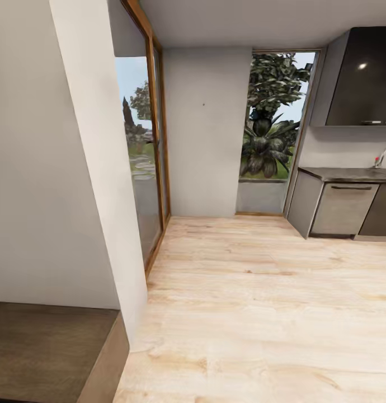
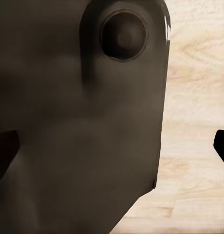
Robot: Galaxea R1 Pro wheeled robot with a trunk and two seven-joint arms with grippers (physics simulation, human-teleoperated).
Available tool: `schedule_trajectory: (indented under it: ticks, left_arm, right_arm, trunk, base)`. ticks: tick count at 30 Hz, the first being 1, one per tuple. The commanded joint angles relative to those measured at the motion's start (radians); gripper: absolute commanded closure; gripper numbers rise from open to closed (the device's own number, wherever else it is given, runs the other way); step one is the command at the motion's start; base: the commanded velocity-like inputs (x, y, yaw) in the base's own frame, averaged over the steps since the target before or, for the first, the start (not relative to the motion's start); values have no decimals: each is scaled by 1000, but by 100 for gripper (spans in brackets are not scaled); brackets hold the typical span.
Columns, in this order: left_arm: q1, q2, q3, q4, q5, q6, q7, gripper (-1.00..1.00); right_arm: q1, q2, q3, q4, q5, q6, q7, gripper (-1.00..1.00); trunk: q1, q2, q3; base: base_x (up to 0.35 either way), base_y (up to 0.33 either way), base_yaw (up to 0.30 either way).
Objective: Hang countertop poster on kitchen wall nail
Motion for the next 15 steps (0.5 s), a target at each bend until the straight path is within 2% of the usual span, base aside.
schedule_trajectory:
  ticks: [1, 5, 15]
  left_arm:
    - [0, 0, 0, 0, 0, 0, 0, -100]
    - [12, -20, 4, -21, 3, -6, -11, -100]
    - [12, -20, 4, -21, 3, -6, -11, -100]
  right_arm:
    - [0, 0, 0, 0, 0, 0, 0, -100]
    - [-5, -1, 6, -6, -4, -2, 12, -100]
    - [-5, -1, 6, -6, -4, -2, 12, -100]
  trunk:
    - [0, 0, 0]
    - [0, 0, 0]
    - [0, 0, 0]
  base:
    - [0, 0, 0]
    - [0, 0, 0]
    - [0, 0, 0]
